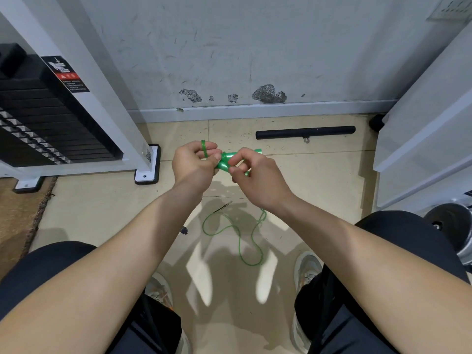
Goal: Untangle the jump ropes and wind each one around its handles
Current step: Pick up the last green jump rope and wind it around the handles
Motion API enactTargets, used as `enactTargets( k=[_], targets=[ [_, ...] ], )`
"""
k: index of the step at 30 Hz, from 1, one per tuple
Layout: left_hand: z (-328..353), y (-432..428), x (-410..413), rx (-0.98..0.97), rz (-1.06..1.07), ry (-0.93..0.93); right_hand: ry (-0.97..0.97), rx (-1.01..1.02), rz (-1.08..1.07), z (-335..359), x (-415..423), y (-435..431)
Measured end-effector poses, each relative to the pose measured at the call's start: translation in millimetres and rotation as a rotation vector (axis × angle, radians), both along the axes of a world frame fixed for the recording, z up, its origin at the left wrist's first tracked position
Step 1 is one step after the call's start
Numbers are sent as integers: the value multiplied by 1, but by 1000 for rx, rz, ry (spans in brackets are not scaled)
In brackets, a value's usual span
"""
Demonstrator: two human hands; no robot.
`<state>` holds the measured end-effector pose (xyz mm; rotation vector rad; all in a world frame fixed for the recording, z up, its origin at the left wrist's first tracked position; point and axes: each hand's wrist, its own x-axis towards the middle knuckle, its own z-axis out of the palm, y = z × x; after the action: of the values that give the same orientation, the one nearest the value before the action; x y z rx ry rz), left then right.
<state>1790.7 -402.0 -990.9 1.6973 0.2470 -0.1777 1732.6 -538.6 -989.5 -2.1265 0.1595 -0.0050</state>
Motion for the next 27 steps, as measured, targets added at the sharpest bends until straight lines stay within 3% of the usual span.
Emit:
enactTargets(
  k=[4,8,20,27],
  targets=[
    [3,2,2,-189,50,201,-64,-94,33,-3,1,-4],
    [2,4,1,-248,48,286,-63,-95,104,-4,1,-2],
    [3,8,2,-365,79,270,-156,-134,158,-7,1,2],
    [21,20,20,-534,86,350,21,10,50,-1,1,-5]
  ],
)
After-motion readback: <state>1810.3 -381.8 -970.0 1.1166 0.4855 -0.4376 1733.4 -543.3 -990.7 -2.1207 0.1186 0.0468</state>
